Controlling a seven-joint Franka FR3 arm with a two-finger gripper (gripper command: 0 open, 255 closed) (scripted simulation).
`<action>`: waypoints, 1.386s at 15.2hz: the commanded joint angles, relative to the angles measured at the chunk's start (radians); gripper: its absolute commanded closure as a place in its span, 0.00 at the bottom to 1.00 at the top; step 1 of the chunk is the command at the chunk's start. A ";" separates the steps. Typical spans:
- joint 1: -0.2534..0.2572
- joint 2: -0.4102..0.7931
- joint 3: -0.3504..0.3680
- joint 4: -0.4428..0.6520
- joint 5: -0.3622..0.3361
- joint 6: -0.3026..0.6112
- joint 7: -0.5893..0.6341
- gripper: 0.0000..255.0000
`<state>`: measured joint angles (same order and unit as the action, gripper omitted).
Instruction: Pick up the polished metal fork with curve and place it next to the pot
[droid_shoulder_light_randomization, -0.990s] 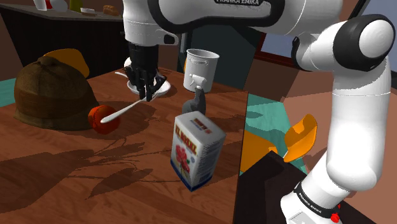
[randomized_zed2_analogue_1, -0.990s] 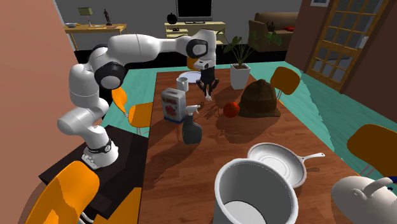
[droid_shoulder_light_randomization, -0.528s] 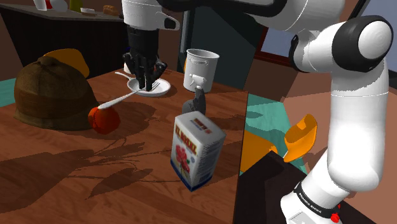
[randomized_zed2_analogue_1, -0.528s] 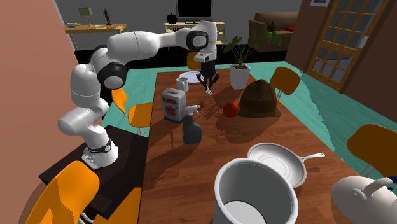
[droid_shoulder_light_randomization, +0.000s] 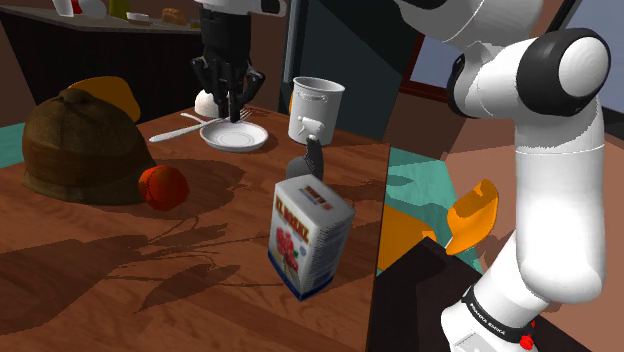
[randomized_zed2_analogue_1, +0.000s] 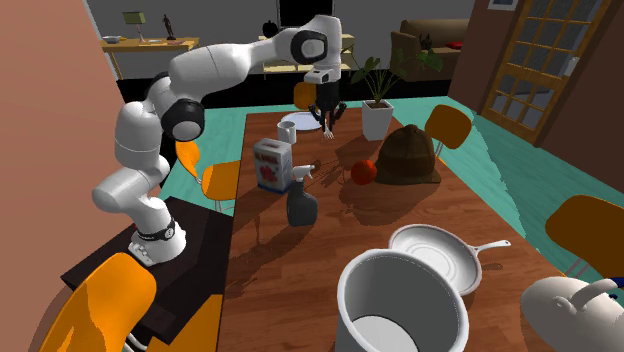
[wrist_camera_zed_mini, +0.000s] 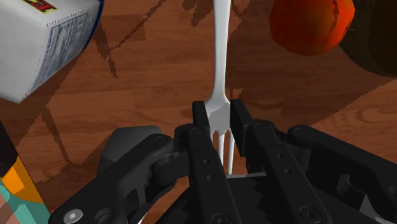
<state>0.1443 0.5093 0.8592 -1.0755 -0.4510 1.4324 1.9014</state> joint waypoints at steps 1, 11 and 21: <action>0.027 0.017 -0.006 0.056 -0.013 -0.038 -0.004 1.00; -0.072 -0.044 0.002 0.057 0.024 -0.081 -0.091 1.00; -0.422 -0.248 -0.001 -0.202 0.187 0.040 -0.340 1.00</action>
<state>-0.2523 0.2708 0.8629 -1.2653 -0.2735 1.4638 1.5890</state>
